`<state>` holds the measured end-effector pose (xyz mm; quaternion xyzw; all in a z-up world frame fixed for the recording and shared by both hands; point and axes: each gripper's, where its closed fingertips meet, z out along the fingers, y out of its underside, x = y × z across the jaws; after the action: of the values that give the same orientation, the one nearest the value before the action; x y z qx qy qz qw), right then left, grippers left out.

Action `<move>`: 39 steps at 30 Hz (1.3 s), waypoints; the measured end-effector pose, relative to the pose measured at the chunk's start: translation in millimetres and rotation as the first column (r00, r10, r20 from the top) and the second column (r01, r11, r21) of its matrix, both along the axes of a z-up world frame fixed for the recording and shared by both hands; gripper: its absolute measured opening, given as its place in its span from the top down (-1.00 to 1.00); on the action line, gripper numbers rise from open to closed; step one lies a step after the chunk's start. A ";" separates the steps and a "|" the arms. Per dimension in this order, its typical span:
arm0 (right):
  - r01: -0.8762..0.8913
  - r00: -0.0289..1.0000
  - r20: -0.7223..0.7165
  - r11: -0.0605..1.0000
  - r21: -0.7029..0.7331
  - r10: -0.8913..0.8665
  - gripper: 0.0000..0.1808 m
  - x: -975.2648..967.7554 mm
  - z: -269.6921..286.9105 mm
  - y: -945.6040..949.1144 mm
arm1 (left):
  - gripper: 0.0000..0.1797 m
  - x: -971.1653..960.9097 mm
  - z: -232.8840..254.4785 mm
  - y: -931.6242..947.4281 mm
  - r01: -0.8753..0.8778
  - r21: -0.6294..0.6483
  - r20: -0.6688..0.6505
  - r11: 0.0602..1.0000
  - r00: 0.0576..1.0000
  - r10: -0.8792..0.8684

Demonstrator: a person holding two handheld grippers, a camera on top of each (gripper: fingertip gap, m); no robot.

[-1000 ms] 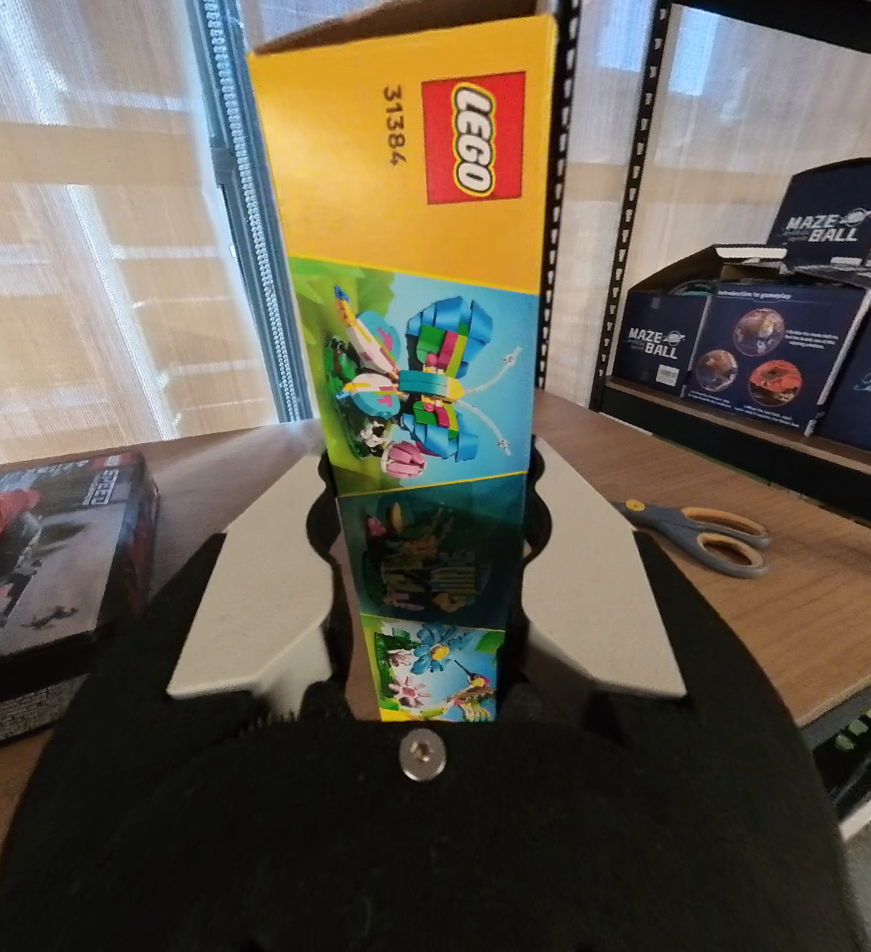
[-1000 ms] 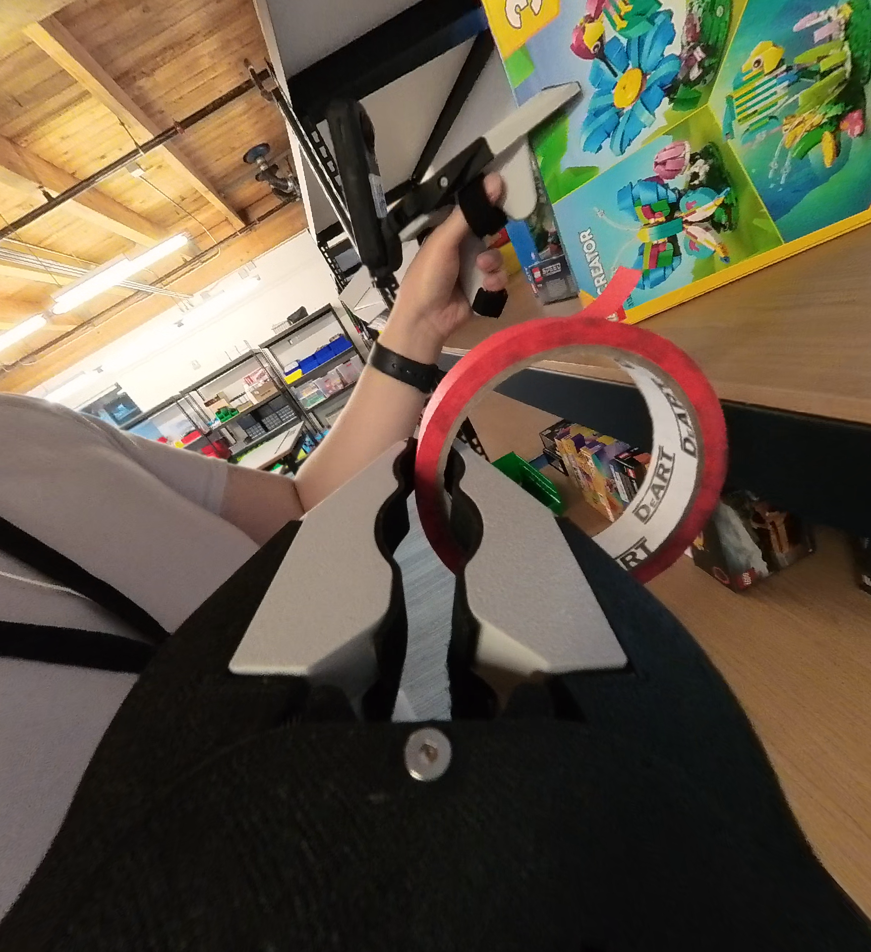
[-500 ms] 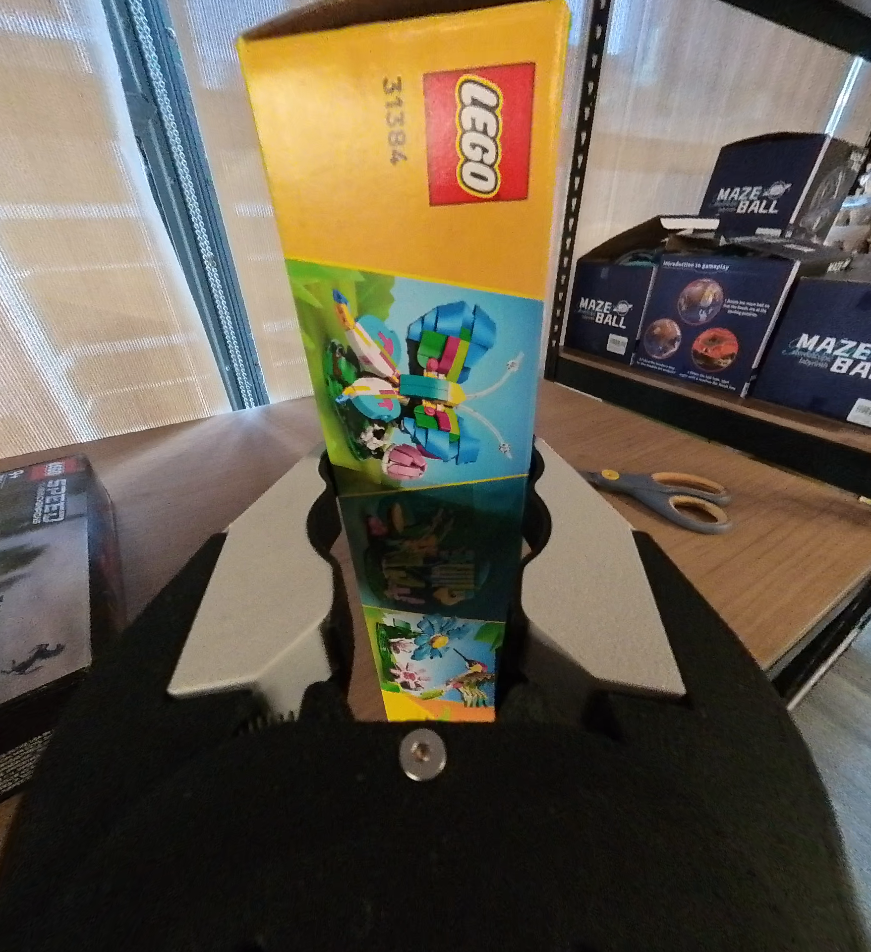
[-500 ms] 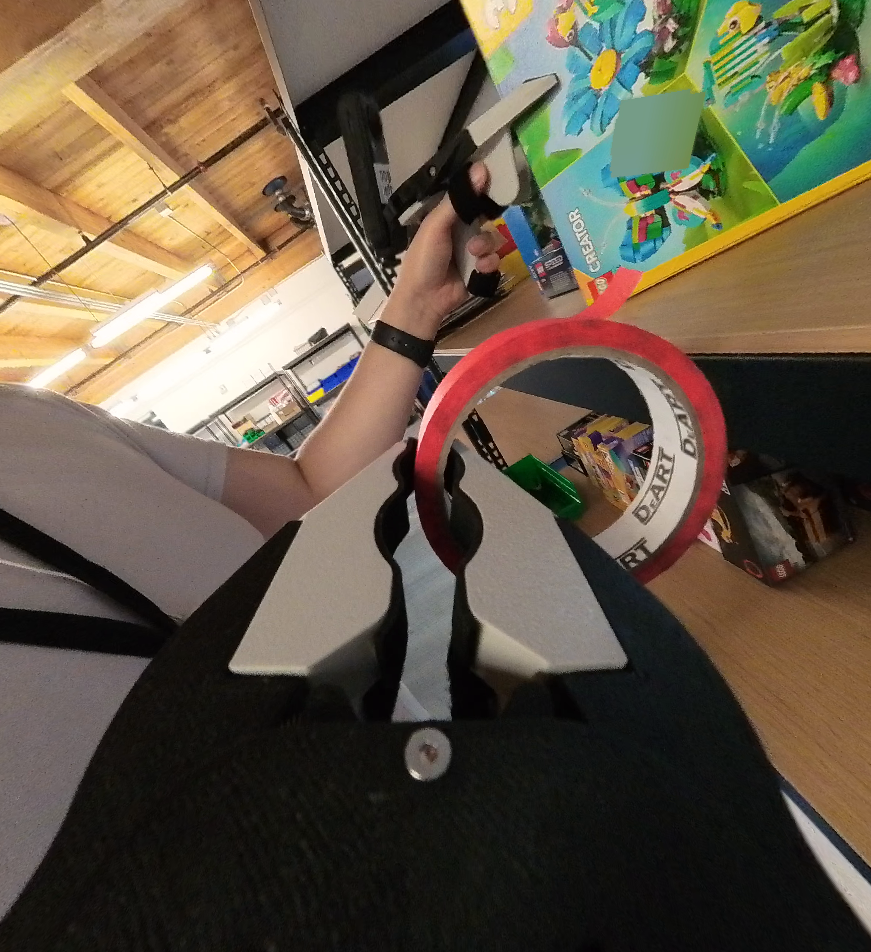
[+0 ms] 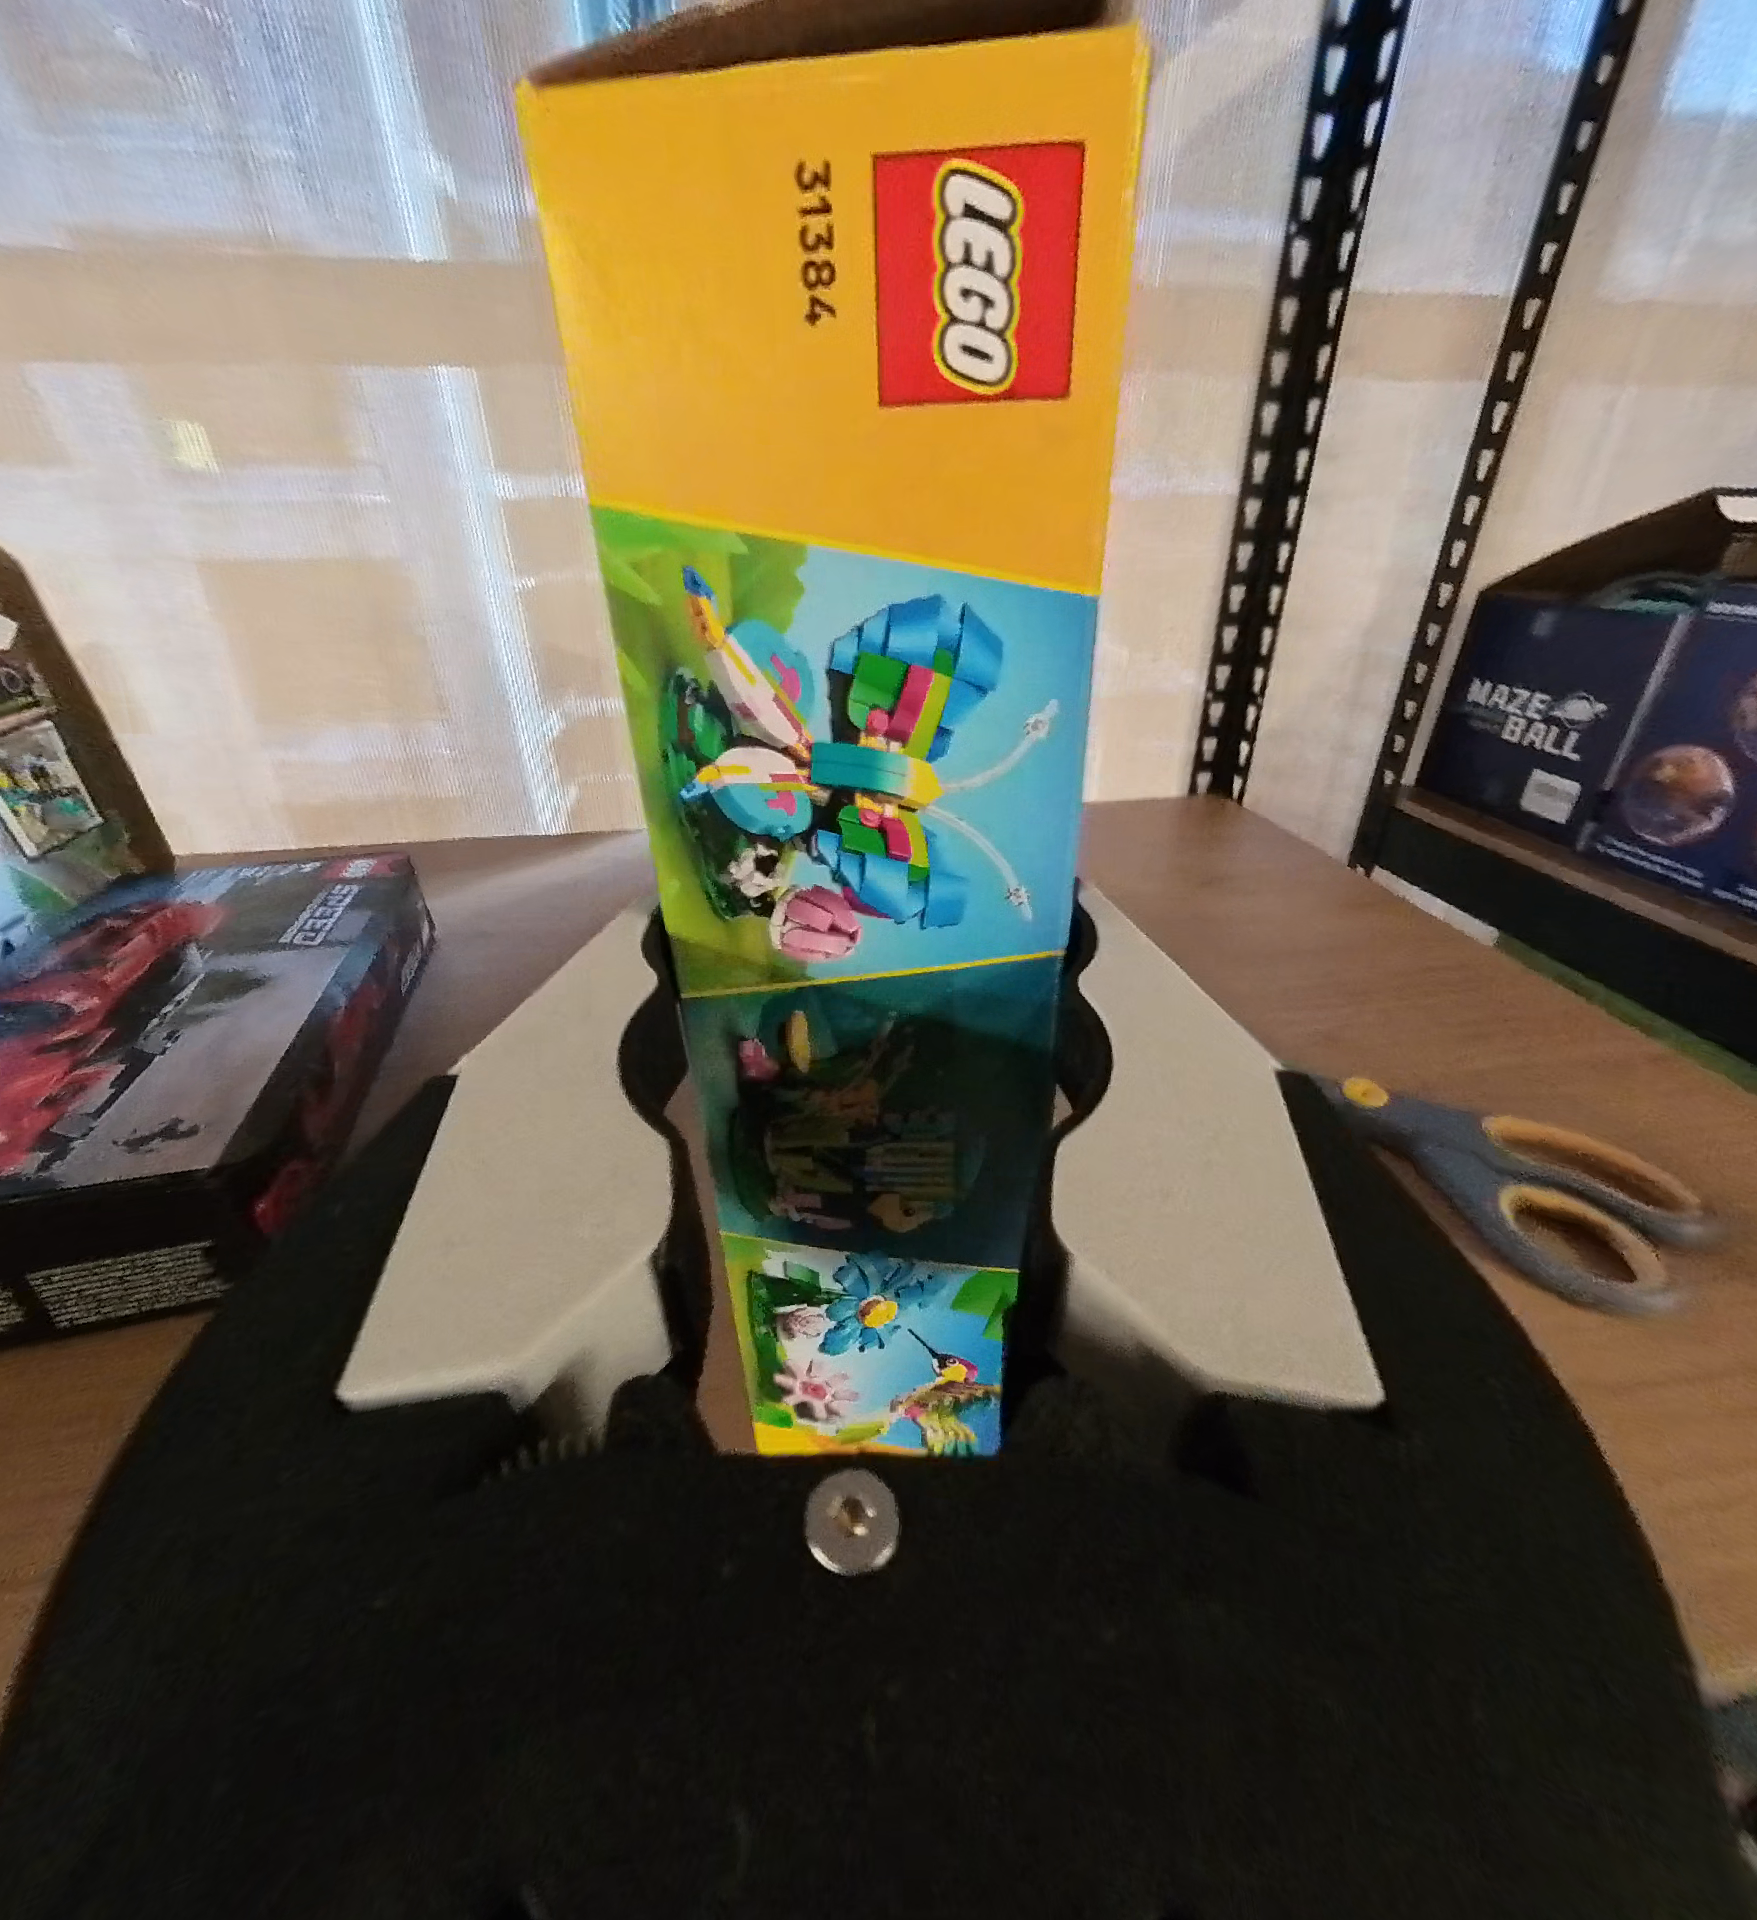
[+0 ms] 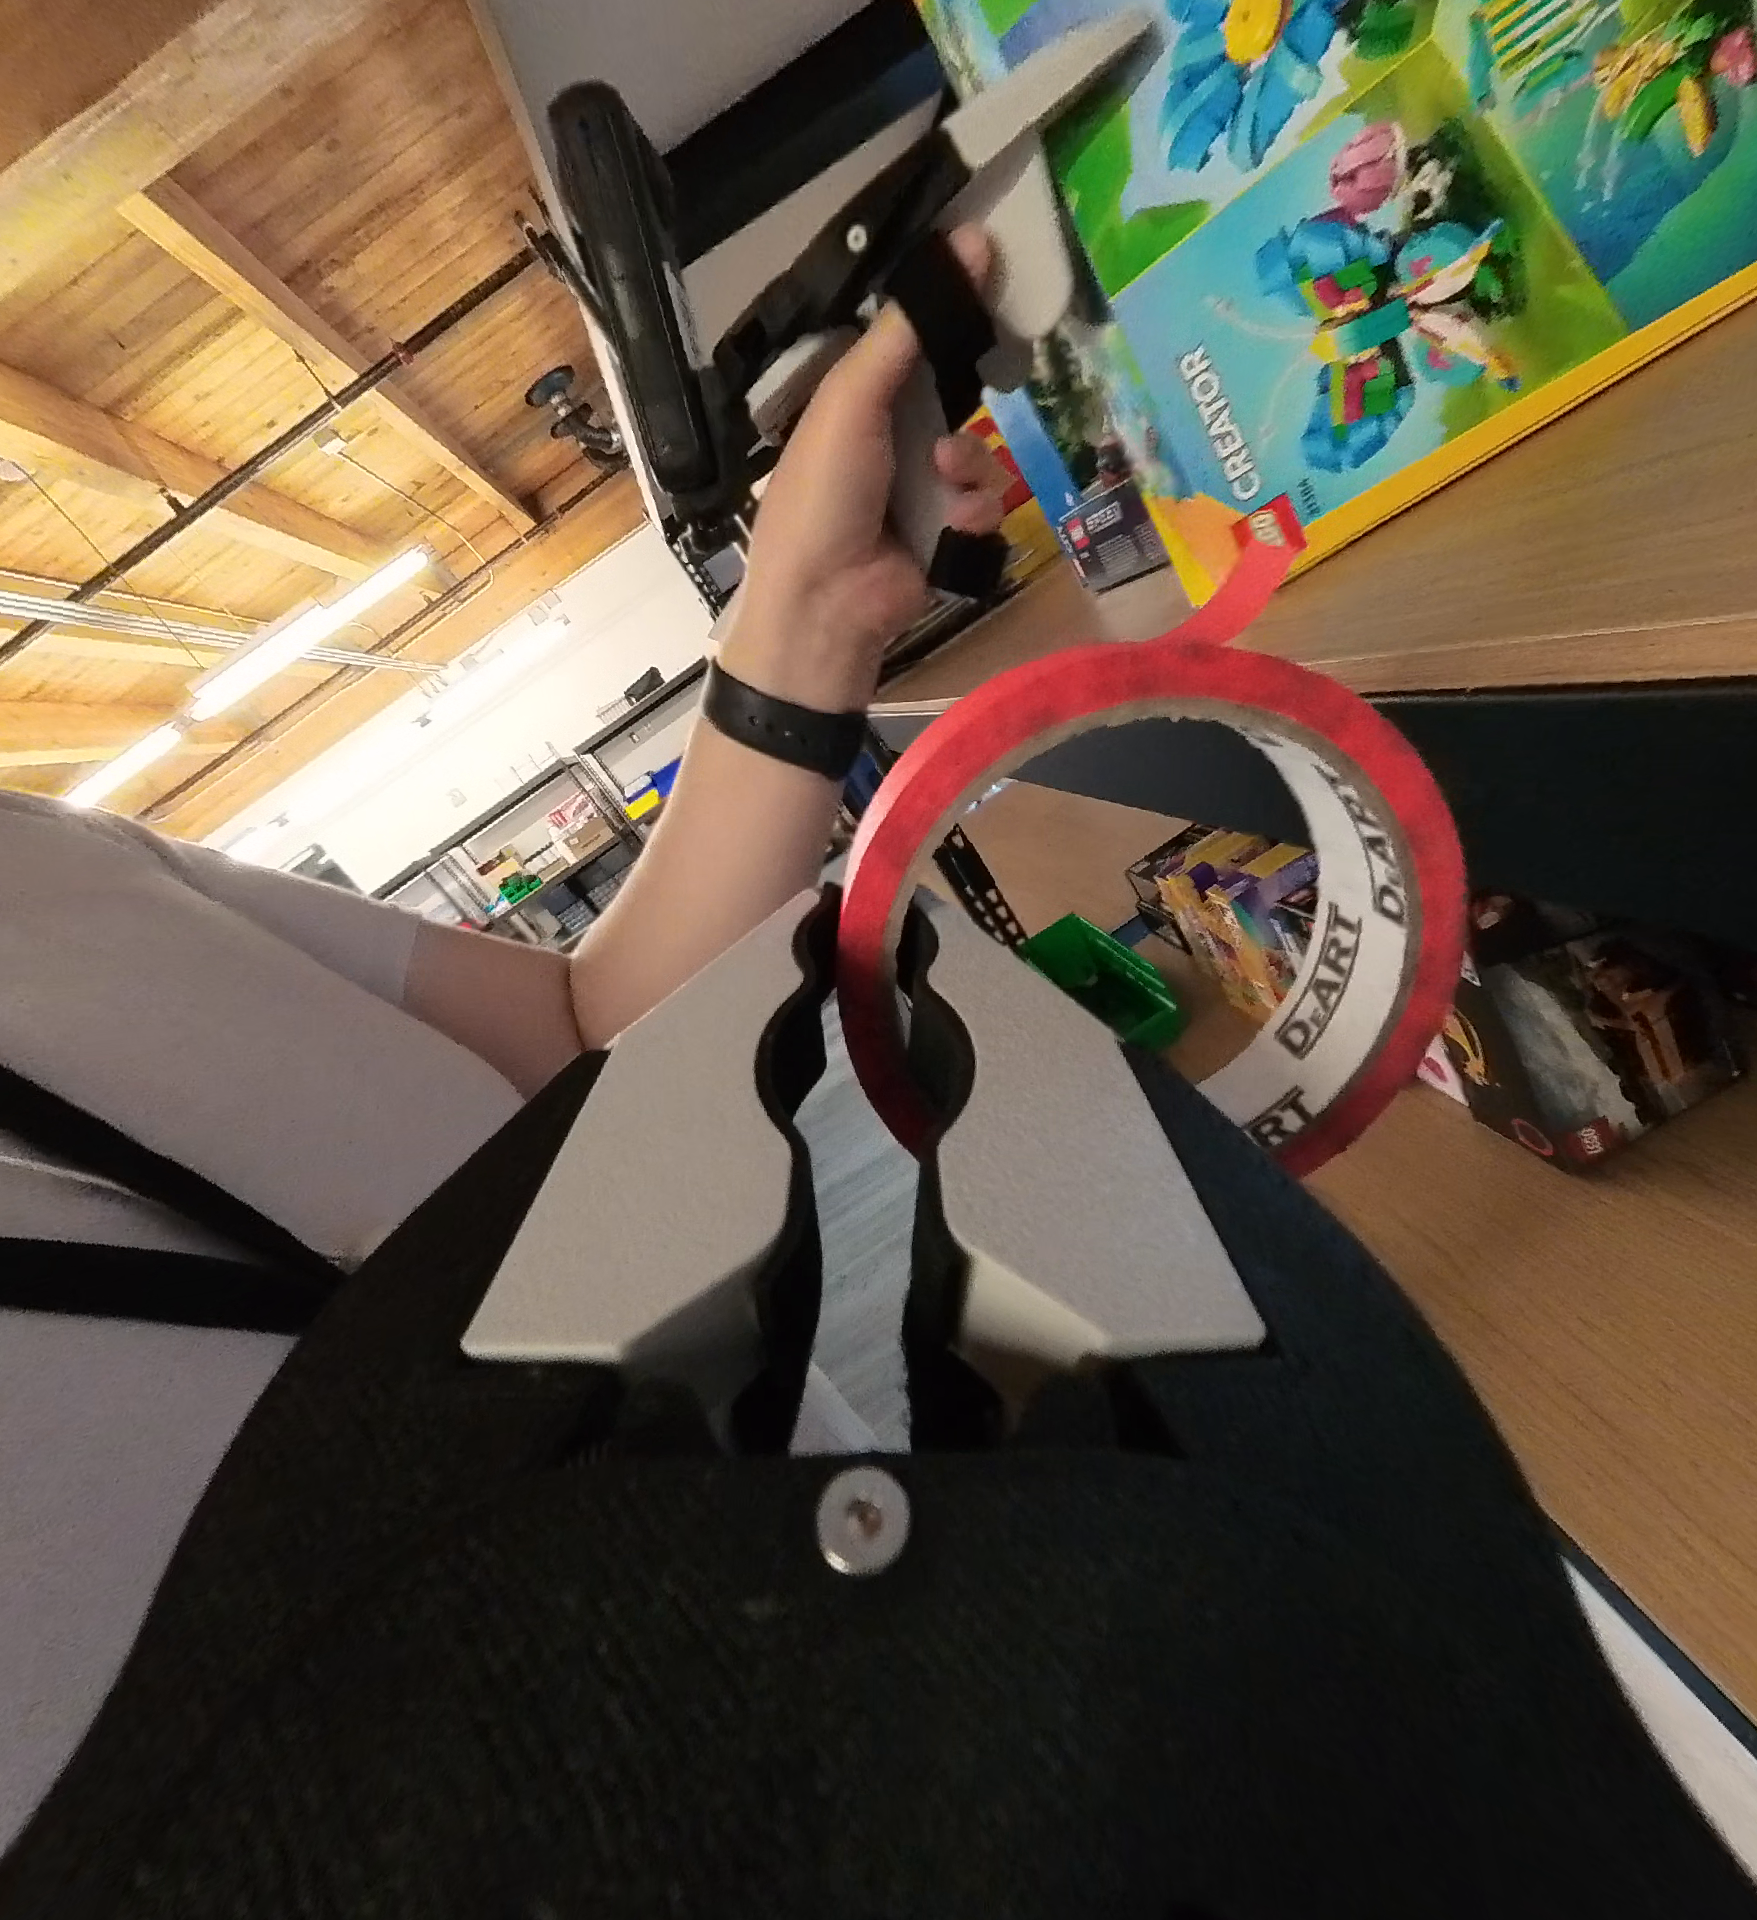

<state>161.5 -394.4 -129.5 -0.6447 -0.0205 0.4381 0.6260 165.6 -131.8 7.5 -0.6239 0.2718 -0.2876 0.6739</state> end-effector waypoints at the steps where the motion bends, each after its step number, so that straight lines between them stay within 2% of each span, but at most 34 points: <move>1: -0.006 1.000 0.003 1.000 -0.002 0.006 0.92 -1.0 0.1 2.2 | 0.22 2.9 0.4 -2.1 -0.011 0.014 0.009 1.000 1.000 0.011; 6: -0.022 0.999 0.049 1.000 0.000 0.022 0.92 -8.3 5.4 8.1 | 0.15 6.4 -4.7 -13.4 0.059 0.051 -0.019 0.997 0.998 -0.058; 12: -0.033 0.997 0.064 0.999 -0.003 0.033 0.92 -10.3 10.9 12.9 | 0.18 -16.8 0.5 -26.6 0.142 0.139 -0.047 0.980 0.989 -0.137; 14: -0.034 0.996 0.086 0.999 0.022 0.032 0.92 -12.4 21.2 14.2 | 0.22 -36.0 10.1 -42.4 0.202 0.202 -0.044 0.958 0.979 -0.197; 15: -0.036 0.994 0.106 0.999 0.038 0.032 0.92 -13.2 28.3 15.3 | 0.31 -44.0 13.3 -55.2 0.266 0.223 -0.052 0.938 0.964 -0.260; 17: -0.047 0.985 0.167 0.997 0.068 0.035 0.92 -18.0 44.9 19.8 | 0.55 -54.3 15.0 -92.4 0.466 0.213 -0.073 0.859 0.884 -0.462; 20: -0.080 0.952 0.302 0.989 0.127 0.038 0.92 -34.0 69.1 29.7 | 0.55 -65.2 18.7 -137.4 0.677 0.144 -0.081 0.721 0.735 -0.674; 24: -0.173 0.873 0.483 0.967 0.187 0.063 0.92 -63.2 84.9 37.1 | 0.46 -66.7 19.4 -175.7 0.852 0.057 -0.181 0.521 0.522 -0.834; 25: -0.194 0.851 0.520 0.962 0.190 0.069 0.92 -68.7 85.3 38.6 | 0.44 -66.0 19.8 -179.0 0.874 0.017 -0.201 0.486 0.479 -0.854; 30: -0.269 0.691 0.721 0.947 0.174 0.063 0.92 -85.6 71.3 42.0 | 0.57 -66.3 6.8 -183.2 0.927 -0.153 -0.328 0.344 0.280 -0.902; 35: -0.298 0.615 0.784 0.945 0.138 0.079 0.92 -92.9 60.7 42.5 | 0.78 -73.8 -0.2 -199.0 0.947 -0.256 -0.361 0.194 0.093 -0.928; 39: -0.294 0.626 0.775 0.946 0.133 0.086 0.92 -93.5 61.2 41.8 | 0.83 -70.2 -10.9 -200.6 0.933 -0.294 -0.446 0.207 0.058 -0.893</move>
<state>68.0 -352.7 -68.2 -0.6794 -0.4037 0.1852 0.5841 95.4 -332.4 -3.4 -0.3374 0.7858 -0.4506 0.2562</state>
